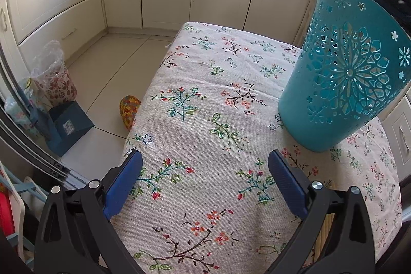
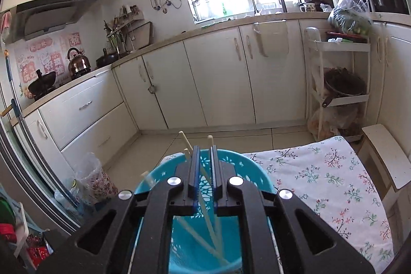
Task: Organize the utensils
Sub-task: 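Lift the chopstick with the right gripper and drop it into the teal basket, then move the right gripper onto another chopstick while the left gripper returns to the bundle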
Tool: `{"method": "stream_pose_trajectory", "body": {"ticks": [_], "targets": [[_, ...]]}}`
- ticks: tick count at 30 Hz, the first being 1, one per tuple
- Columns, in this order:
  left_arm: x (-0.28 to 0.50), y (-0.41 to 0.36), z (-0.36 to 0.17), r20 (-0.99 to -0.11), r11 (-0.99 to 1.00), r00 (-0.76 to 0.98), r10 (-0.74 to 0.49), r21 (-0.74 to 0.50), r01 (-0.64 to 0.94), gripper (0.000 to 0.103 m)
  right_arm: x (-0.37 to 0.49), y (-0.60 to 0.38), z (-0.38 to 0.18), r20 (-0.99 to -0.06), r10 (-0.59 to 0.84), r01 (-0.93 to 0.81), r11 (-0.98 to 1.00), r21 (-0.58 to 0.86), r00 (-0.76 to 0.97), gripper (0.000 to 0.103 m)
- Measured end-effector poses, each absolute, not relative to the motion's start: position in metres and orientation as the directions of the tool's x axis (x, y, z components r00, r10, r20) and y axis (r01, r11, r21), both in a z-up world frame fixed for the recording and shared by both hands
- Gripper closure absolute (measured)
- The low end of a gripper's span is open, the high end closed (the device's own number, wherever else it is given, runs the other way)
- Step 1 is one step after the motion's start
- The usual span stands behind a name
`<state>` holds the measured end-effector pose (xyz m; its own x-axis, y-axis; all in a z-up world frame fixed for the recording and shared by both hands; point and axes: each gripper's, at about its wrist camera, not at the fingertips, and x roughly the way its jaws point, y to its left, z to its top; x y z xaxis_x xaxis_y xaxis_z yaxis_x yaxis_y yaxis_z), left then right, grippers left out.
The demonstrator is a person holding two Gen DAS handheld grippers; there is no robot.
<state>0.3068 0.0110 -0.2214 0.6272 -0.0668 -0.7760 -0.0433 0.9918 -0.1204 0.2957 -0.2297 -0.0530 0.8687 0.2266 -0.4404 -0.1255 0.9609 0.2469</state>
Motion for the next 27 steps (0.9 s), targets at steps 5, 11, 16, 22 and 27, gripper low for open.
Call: {"method": "stream_pose_trajectory", "body": {"ticks": [5,11,16,22,27], "targets": [[0.307,0.011,-0.222,-0.778,0.992,0.625,-0.064,-0.118,-0.045,0.009,0.263,-0.246,-0.042,-0.4,0.233,-0.125,0.952,0.278,0.886,0.091],[0.308,0.012,-0.222,-0.781,0.992,0.621,-0.059,-0.114,-0.049,0.009,0.222,-0.261,-0.063,-0.47,0.236,-0.087,0.944,0.317,0.85,0.088],[0.308,0.011,-0.223,-0.784,0.993,0.618,-0.054,-0.109,-0.051,0.009,0.19,-0.242,-0.126,-0.652,0.276,-0.088,0.948,0.306,0.706,0.088],[0.308,0.012,-0.223,-0.785,0.993,0.617,-0.053,-0.109,-0.054,0.009,0.186,-0.219,-0.169,-0.765,0.281,-0.115,0.958,0.264,0.58,0.088],[0.308,0.012,-0.223,-0.785,0.992,0.617,-0.054,-0.11,-0.054,0.009,0.192,-0.212,-0.177,-0.786,0.265,-0.118,0.963,0.242,0.558,0.088]]}}
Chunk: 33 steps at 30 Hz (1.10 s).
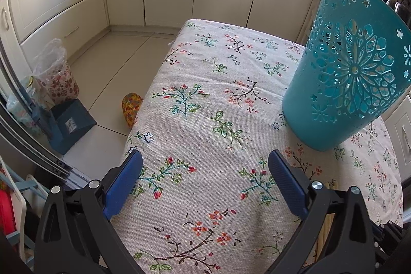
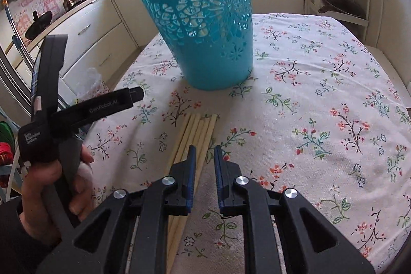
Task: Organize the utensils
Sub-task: 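Move the right gripper onto another chopstick while the left gripper returns to the bundle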
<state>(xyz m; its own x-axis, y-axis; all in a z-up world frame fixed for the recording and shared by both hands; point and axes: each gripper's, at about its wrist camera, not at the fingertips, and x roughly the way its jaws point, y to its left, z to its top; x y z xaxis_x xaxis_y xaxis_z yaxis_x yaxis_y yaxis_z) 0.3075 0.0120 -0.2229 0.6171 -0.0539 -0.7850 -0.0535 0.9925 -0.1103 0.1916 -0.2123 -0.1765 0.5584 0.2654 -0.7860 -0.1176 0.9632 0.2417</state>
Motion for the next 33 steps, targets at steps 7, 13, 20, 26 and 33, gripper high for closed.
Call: {"method": "stream_pose_trajectory", "body": {"ticks": [7,13,20,26,33], "targets": [[0.307,0.013,-0.224,-0.785,0.992,0.617,-0.057,-0.113,-0.052,0.009,0.19,-0.205,-0.184,-0.805,0.221,-0.133,0.975,0.176,0.551,0.088],[0.307,0.012,-0.225,-0.785,0.992,0.616,-0.057,-0.113,-0.052,0.009,0.194,-0.205,-0.187,-0.818,0.171,-0.137,0.984,0.113,0.549,0.095],[0.302,0.009,-0.219,-0.77,0.993,0.634,-0.078,-0.118,-0.02,0.009,0.197,-0.233,-0.185,-0.83,0.113,-0.088,0.993,0.077,0.546,0.095],[0.265,-0.026,-0.216,-0.784,0.987,0.607,-0.13,-0.045,0.152,0.009,0.195,-0.255,-0.186,-0.823,0.15,-0.041,0.987,0.153,0.547,0.095],[0.247,-0.066,-0.219,-0.8,0.96,0.594,-0.091,0.088,0.266,0.009,0.191,-0.257,-0.184,-0.816,0.184,-0.036,0.98,0.197,0.547,0.093]]}}
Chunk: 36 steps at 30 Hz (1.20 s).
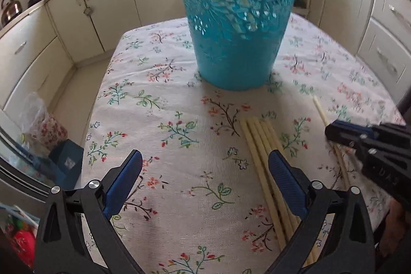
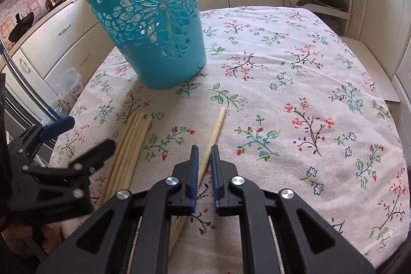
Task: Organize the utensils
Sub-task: 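Move the right gripper onto another chopstick while the left gripper returns to the bundle, then lift a chopstick with the left gripper and drop it into the teal basket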
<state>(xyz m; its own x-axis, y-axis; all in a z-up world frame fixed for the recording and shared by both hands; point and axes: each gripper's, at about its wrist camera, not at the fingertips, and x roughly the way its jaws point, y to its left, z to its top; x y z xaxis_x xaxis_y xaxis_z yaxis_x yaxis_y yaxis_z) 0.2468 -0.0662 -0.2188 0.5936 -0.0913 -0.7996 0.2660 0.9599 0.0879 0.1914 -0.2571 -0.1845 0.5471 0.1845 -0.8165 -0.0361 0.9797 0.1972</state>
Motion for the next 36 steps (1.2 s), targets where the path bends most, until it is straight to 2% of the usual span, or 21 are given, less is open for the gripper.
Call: {"method": "stream_pose_trajectory", "body": {"ticks": [8,12,14,17,21,22,28,30,31,32,36], "targets": [[0.248,-0.065,-0.222,-0.817,0.967,0.573,-0.064,0.091,0.238,0.01,0.193,-0.262,-0.185,-0.812,0.208,-0.024,0.972,0.234,0.546,0.093],[0.254,-0.068,-0.225,-0.829,0.97,0.555,-0.071,0.072,0.232,0.017,0.193,-0.263,-0.185,-0.808,0.21,-0.021,0.971,0.238,0.551,0.093],[0.259,-0.069,-0.226,-0.831,0.971,0.547,-0.095,0.043,0.234,0.023,0.192,-0.264,-0.185,-0.805,0.21,-0.02,0.971,0.239,0.555,0.093],[0.263,-0.072,-0.225,-0.83,0.969,0.544,-0.125,0.016,0.246,0.04,0.192,-0.264,-0.185,-0.802,0.207,-0.02,0.971,0.236,0.561,0.093],[0.262,-0.08,-0.222,-0.835,0.961,0.528,-0.158,-0.006,0.278,0.083,0.193,-0.263,-0.186,-0.801,0.206,-0.021,0.972,0.235,0.563,0.092],[0.261,-0.08,-0.221,-0.838,0.96,0.518,-0.173,-0.025,0.28,0.086,0.193,-0.263,-0.185,-0.802,0.206,-0.024,0.972,0.233,0.56,0.092],[0.261,-0.084,-0.22,-0.863,0.965,0.487,-0.136,-0.004,0.263,0.085,0.195,-0.262,-0.185,-0.803,0.21,-0.026,0.971,0.236,0.557,0.092],[0.262,-0.085,-0.22,-0.859,0.961,0.492,-0.142,-0.001,0.276,0.091,0.196,-0.261,-0.185,-0.803,0.205,-0.031,0.973,0.227,0.559,0.092],[0.261,-0.085,-0.221,-0.856,0.959,0.493,-0.154,-0.01,0.283,0.097,0.196,-0.261,-0.185,-0.803,0.204,-0.032,0.974,0.225,0.56,0.092],[0.262,-0.083,-0.221,-0.855,0.959,0.491,-0.165,-0.022,0.284,0.098,0.195,-0.261,-0.186,-0.802,0.205,-0.033,0.974,0.226,0.561,0.092],[0.252,-0.064,-0.205,-0.807,0.957,0.538,-0.245,-0.112,0.268,0.098,0.195,-0.26,-0.186,-0.798,0.205,-0.03,0.973,0.228,0.566,0.093]]}}
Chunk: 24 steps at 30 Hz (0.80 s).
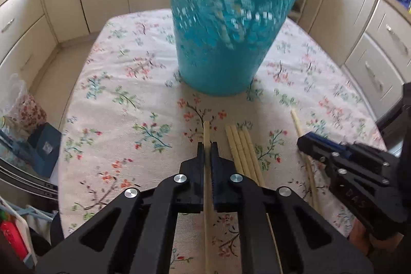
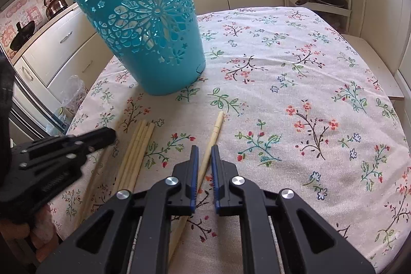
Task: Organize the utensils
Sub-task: 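Lift a chopstick with the left gripper and drop it into the teal basket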
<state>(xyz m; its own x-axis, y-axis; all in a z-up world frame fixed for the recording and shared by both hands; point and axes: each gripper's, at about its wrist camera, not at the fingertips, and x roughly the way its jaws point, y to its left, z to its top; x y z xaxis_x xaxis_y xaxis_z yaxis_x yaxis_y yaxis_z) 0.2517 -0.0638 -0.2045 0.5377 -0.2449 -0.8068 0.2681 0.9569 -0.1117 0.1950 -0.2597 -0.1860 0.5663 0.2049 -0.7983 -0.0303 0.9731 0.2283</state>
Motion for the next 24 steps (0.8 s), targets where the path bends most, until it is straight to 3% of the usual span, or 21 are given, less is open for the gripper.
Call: {"method": "stream_pose_trajectory", "body": {"ticks": [13,24], "targets": [[0.248,-0.033,-0.055,-0.466,0.902,0.773,-0.431,-0.249,0.353,0.098,0.194,-0.26,-0.187,-0.79,0.204,-0.022,0.972,0.235,0.578,0.092],[0.322,-0.053,0.008,-0.275,0.906,0.883,-0.38,-0.3,0.297,0.098,0.195,-0.267,-0.188,-0.781,0.221,-0.022,0.966,0.257,0.584,0.092]]}}
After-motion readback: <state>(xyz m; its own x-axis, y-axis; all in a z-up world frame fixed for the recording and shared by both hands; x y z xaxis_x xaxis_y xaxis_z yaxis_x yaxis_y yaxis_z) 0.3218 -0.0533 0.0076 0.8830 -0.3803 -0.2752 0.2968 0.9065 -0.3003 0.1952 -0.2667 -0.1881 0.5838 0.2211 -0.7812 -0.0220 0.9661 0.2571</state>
